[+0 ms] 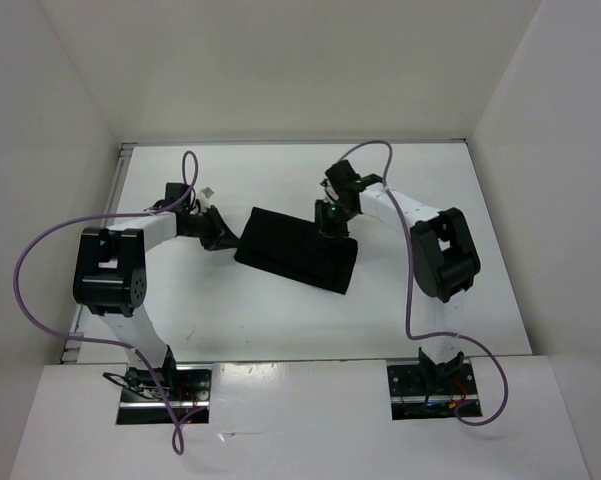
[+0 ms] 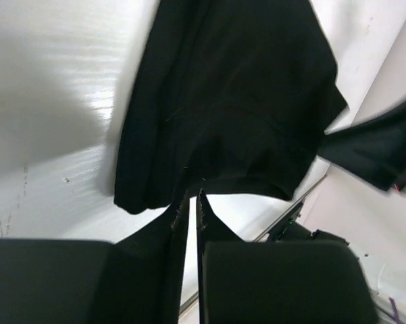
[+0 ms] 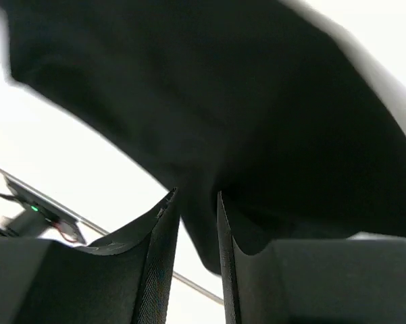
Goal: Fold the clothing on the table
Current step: Fold the skirt
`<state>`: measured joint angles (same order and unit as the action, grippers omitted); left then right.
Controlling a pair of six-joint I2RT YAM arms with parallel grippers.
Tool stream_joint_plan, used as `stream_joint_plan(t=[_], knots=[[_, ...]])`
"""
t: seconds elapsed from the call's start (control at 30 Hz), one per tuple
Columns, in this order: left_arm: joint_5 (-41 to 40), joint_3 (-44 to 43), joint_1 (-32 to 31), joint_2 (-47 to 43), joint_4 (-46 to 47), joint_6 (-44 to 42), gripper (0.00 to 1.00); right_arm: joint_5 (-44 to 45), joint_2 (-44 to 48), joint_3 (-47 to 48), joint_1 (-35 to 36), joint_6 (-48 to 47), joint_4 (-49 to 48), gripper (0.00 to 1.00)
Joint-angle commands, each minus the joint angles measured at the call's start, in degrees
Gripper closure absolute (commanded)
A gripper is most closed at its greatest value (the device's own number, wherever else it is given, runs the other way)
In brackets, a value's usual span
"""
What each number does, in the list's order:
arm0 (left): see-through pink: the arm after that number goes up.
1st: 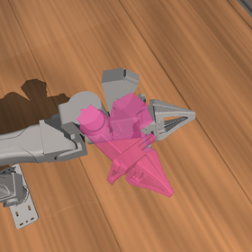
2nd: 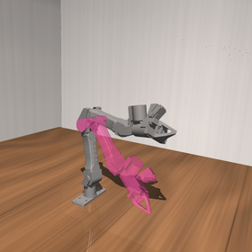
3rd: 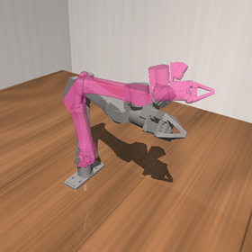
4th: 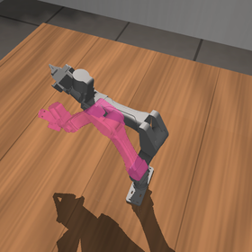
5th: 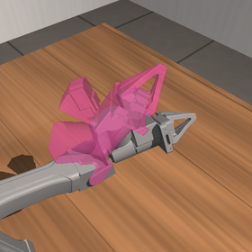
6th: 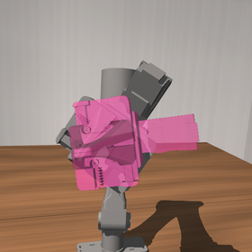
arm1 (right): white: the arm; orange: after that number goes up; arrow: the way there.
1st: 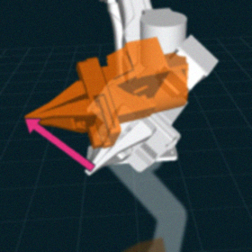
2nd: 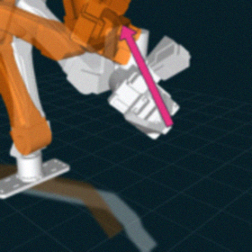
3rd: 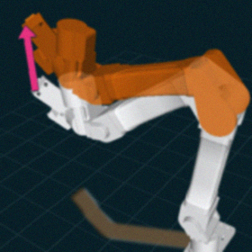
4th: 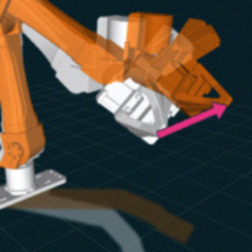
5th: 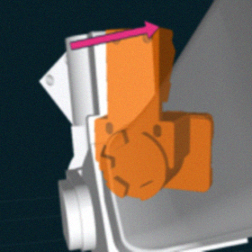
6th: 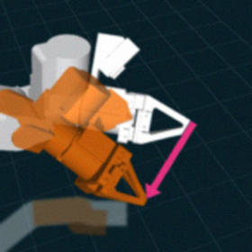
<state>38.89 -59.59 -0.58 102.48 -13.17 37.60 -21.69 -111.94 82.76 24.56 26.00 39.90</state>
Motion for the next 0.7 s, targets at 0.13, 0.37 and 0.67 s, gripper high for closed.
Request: stream_joint_plan(t=[0.13,0.37,0.67], knots=[[-0.31,1.23,-0.12,1.15,-1.07,-2.44,0.97,18.32,-3.89,13.02,13.05,-9.64,7.20,0.62],[-2.07,1.76,-0.12,-1.22,-4.23,-4.12,0.94,31.36,-4.51,15.68,16.93,-12.38,7.83,0.58],[-3.21,3.61,-0.12,-2.37,-4.23,-4.12,0.94,38.12,-1.97,14.89,20.97,-12.38,12.57,0.58]])
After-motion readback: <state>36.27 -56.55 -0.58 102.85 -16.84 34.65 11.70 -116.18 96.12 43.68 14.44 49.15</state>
